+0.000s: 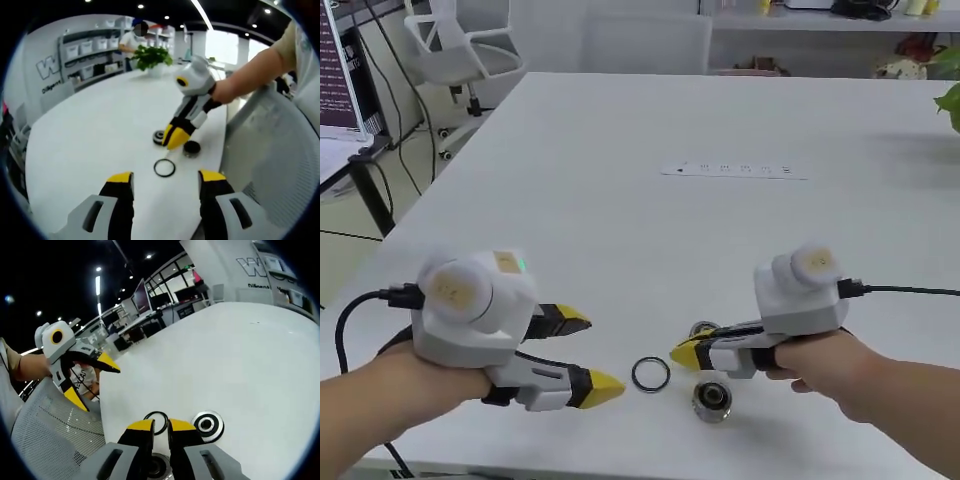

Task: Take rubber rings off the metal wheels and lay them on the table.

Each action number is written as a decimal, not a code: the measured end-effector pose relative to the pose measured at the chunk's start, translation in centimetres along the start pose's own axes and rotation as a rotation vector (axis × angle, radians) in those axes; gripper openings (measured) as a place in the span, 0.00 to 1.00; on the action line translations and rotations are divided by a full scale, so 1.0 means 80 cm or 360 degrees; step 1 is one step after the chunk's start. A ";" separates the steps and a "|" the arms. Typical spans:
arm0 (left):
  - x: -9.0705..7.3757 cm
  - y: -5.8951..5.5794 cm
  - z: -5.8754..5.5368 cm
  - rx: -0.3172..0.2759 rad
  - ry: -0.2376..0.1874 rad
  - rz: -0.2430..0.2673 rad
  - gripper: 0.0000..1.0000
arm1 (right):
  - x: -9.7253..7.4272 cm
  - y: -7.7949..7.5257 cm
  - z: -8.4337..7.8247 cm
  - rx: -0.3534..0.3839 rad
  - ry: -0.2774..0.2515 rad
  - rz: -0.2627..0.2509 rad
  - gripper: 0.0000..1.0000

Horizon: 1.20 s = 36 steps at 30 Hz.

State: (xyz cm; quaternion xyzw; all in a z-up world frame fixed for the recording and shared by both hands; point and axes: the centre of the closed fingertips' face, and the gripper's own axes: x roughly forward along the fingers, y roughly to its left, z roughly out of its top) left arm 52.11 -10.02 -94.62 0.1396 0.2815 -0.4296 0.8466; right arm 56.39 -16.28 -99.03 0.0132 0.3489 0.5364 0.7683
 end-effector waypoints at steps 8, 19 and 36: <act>0.007 0.001 0.013 0.0006 0.0003 -0.0014 0.50 | -0.024 -0.009 0.017 -0.0049 -0.0060 -0.0041 0.13; 0.025 0.005 0.030 0.0049 0.0009 -0.0043 0.50 | -0.053 -0.030 0.022 -0.0054 -0.0118 -0.0128 0.19; 0.072 0.015 0.044 0.0102 0.0057 -0.0082 0.49 | -0.065 -0.058 0.000 -0.0086 -0.0082 -0.0207 0.22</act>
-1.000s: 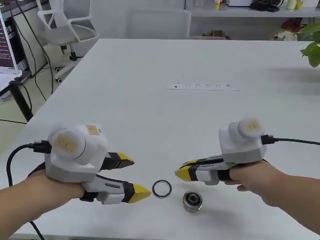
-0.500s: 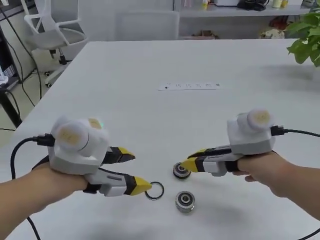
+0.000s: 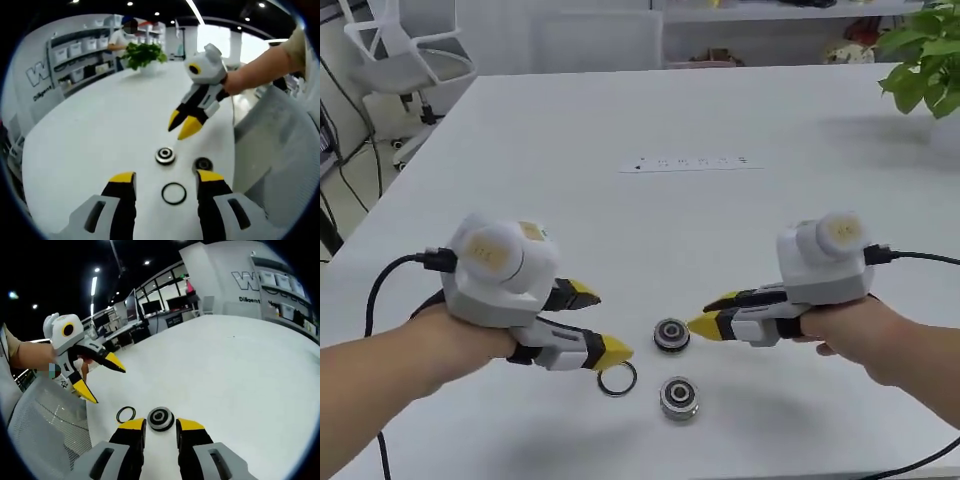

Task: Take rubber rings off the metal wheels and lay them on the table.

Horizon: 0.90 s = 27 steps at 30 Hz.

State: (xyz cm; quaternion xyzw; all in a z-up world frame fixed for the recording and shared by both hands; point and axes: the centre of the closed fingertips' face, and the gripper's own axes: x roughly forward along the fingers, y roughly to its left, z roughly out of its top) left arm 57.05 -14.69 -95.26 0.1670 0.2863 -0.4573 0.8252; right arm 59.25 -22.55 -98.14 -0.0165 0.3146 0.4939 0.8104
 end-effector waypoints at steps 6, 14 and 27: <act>0.013 0.003 -0.002 0.0000 0.0031 -0.0009 0.49 | 0.005 -0.007 -0.013 -0.0015 0.0032 -0.0005 0.22; 0.032 0.002 0.000 0.0047 0.0047 -0.0032 0.48 | 0.014 -0.009 -0.020 -0.0044 0.0043 0.0018 0.22; 0.057 -0.001 0.002 0.0027 0.0043 -0.0085 0.40 | 0.024 -0.009 -0.030 -0.0101 0.0076 0.0052 0.22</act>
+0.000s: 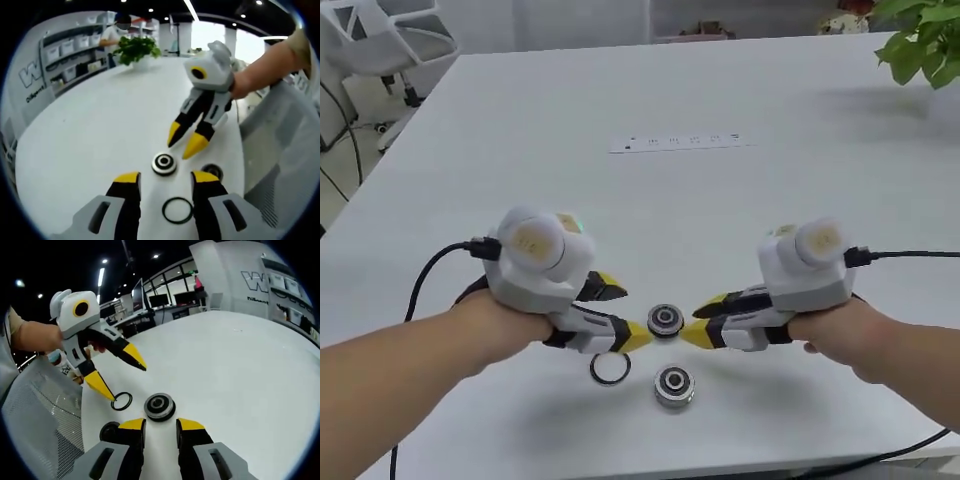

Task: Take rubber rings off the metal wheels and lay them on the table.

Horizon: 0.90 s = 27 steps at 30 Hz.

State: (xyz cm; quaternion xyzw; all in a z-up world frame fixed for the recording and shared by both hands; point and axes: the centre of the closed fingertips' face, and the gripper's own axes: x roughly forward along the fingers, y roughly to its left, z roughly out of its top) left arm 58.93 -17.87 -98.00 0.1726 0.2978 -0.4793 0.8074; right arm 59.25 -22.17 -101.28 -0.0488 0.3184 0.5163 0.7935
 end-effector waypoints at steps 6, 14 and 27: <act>0.012 0.000 0.004 -0.0018 -0.0004 -0.0015 0.37 | 0.001 0.000 0.000 -0.0029 -0.0004 0.0004 0.23; 0.028 0.004 0.006 -0.0041 0.0005 -0.0032 0.32 | 0.005 -0.001 -0.001 -0.0048 -0.0007 0.0008 0.24; 0.048 0.000 0.004 -0.0023 0.0041 -0.0072 0.26 | 0.004 -0.004 -0.002 -0.0048 -0.0010 0.0013 0.25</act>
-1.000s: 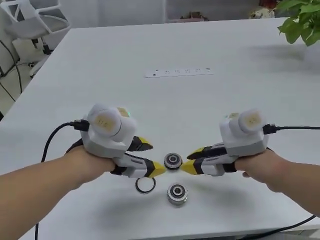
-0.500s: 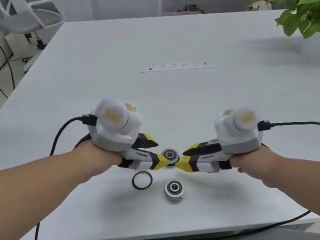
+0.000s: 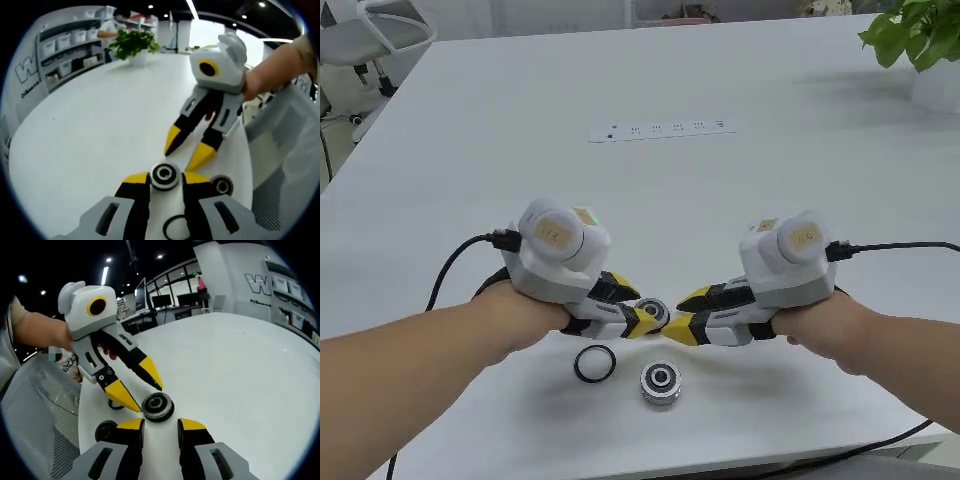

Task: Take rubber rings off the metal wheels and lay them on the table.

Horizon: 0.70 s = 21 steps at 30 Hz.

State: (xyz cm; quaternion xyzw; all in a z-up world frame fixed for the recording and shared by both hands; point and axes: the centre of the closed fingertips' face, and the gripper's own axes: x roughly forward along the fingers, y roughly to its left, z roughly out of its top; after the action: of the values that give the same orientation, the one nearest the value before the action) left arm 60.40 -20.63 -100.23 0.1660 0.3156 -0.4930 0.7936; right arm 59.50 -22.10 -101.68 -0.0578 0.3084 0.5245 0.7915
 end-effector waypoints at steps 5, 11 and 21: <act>0.003 -0.001 -0.002 0.0005 0.0014 0.0002 0.23 | 0.000 0.000 -0.001 0.0003 0.0001 0.0002 0.24; 0.002 -0.001 -0.001 0.0045 0.0013 0.0017 0.20 | 0.002 0.002 -0.001 0.0000 0.0004 0.0008 0.25; 0.005 0.002 -0.001 0.0038 0.0017 0.0055 0.15 | 0.009 0.005 0.004 -0.0029 0.0000 0.0018 0.25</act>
State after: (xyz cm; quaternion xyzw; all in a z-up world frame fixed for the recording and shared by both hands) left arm 60.63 -20.83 -100.55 0.1835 0.3111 -0.4821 0.7982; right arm 59.51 -21.22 -101.79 -0.0632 0.3039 0.5317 0.7880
